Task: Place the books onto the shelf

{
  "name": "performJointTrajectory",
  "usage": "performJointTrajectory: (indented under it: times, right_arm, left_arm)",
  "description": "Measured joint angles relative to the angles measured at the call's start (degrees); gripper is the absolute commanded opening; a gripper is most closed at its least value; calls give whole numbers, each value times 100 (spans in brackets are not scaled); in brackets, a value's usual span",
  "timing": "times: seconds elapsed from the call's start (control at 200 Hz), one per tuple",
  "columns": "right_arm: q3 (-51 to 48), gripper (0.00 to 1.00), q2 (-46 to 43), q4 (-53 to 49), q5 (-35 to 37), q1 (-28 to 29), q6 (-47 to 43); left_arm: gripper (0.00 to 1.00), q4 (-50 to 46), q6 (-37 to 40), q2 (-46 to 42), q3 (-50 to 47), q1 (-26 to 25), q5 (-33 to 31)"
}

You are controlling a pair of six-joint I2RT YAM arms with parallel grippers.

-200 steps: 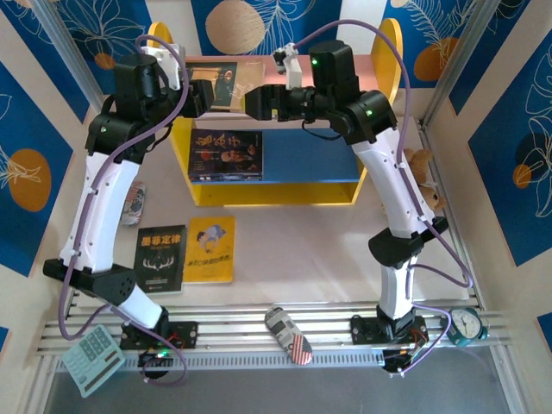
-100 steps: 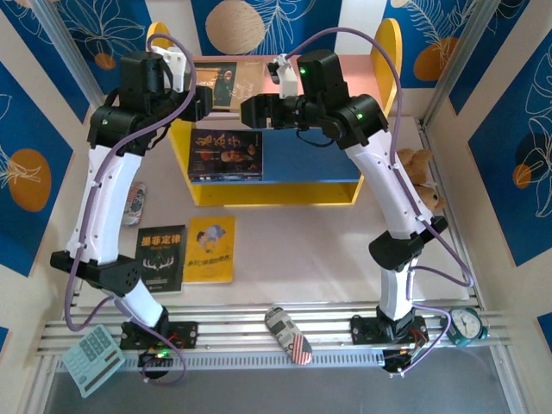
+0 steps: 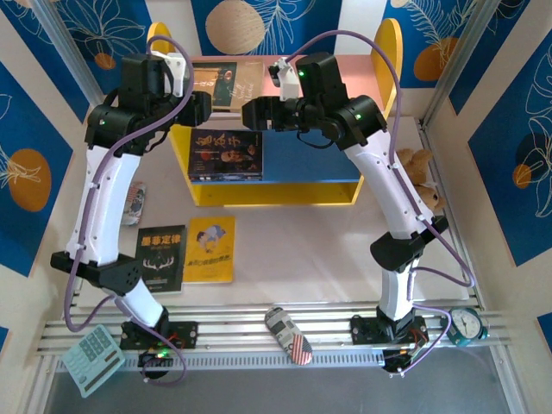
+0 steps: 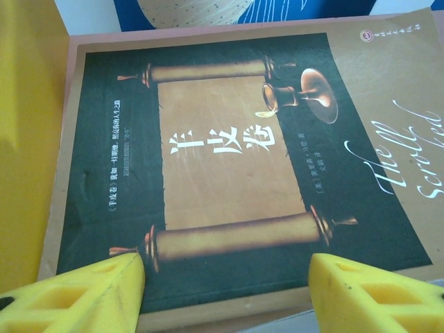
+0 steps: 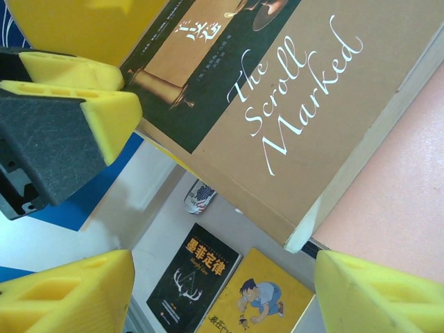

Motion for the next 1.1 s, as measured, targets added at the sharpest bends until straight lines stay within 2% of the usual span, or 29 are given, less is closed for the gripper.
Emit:
performJointTrajectory:
  times: [0.54, 0.81, 1.1]
  right_arm:
    - [0, 71, 0, 186, -87, -72, 9]
    - [2, 71, 4, 339, -376, -216, 118]
    - [310, 71, 304, 586, -885, -400, 334]
  left_arm:
    - [61, -476, -177, -79, 15, -514, -107]
    - [60, -544, -260, -87, 15, -662, -181]
    - [63, -439, -328, -363, -2, -673, -570]
